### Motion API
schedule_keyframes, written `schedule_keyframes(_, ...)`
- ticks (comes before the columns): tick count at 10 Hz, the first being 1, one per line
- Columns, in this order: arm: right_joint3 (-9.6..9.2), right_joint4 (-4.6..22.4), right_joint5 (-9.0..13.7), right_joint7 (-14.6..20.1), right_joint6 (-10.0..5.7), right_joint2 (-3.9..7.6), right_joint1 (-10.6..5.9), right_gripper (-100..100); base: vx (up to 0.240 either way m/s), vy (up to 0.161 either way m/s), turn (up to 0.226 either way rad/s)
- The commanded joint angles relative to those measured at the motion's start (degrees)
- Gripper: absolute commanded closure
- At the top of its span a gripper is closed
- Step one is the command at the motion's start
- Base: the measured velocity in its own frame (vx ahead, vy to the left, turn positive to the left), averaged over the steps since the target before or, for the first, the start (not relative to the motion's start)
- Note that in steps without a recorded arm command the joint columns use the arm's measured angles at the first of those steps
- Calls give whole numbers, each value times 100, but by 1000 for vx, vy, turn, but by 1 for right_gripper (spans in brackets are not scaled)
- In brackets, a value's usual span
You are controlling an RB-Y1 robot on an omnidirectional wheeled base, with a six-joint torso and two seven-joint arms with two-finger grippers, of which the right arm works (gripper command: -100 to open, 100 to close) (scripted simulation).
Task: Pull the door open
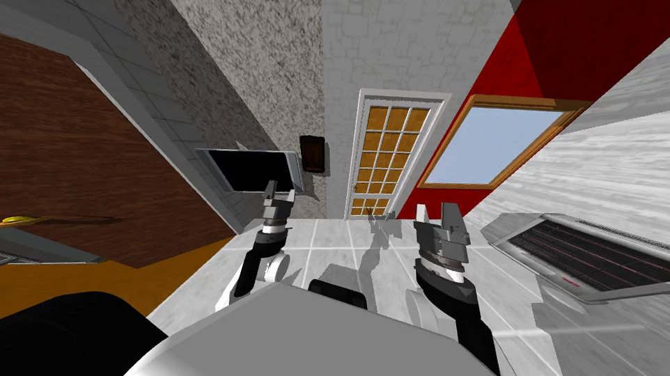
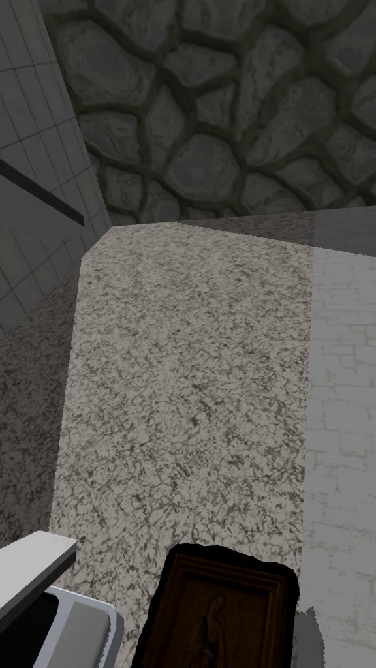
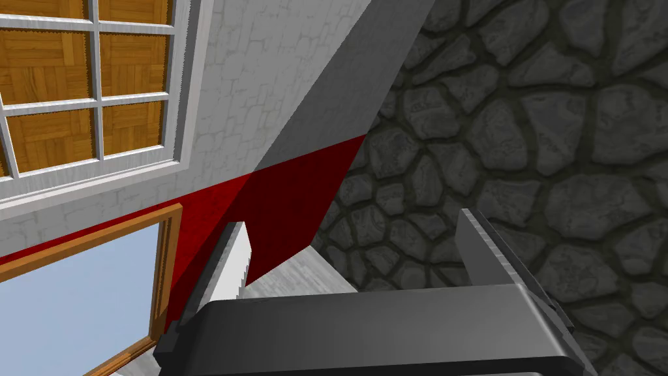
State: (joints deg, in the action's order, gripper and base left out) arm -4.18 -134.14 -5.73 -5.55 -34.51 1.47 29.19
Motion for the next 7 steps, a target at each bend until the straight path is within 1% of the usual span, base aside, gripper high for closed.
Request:
schedule_keyframes(1,10,189,3,-168,-29,45,-48,-100,118,114,10)
schedule_keyframes(4,27,533,8,-472,-81,113,-134,-100,161,-13,37)
schedule_keyframes(5,31,608,9,-539,-93,126,-153,-100,145,-6,23)
schedule_keyframes(6,39,759,11,-673,-116,153,-192,-100,134,7,25)
schedule_keyframes(7,43,835,12,-740,-127,166,-211,-100,128,20,24)
